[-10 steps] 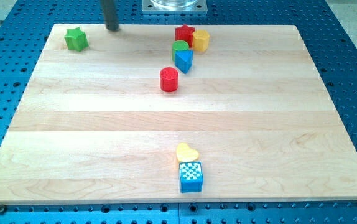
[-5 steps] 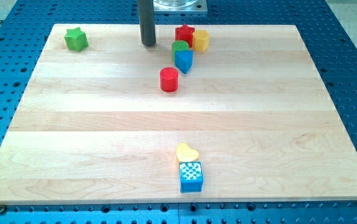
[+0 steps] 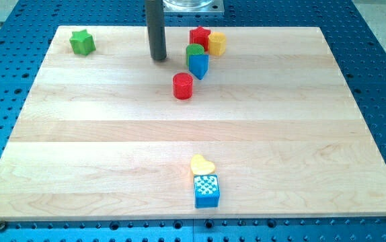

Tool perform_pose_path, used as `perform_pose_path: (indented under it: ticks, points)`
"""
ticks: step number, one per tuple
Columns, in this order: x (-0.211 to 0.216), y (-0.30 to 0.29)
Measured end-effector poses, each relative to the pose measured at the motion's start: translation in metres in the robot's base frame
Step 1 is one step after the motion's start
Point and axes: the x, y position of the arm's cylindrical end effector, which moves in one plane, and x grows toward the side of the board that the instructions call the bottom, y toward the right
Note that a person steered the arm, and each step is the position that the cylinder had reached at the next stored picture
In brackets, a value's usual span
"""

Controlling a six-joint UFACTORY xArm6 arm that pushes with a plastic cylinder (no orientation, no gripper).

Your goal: Place your hand in between triangle and red circle

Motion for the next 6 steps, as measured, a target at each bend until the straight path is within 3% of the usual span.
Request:
perform_pose_path:
  ticks: [1, 3, 6]
  points:
    - [0.035, -0.004]
    - [0.028, 0.076]
    - [0.049, 0.076]
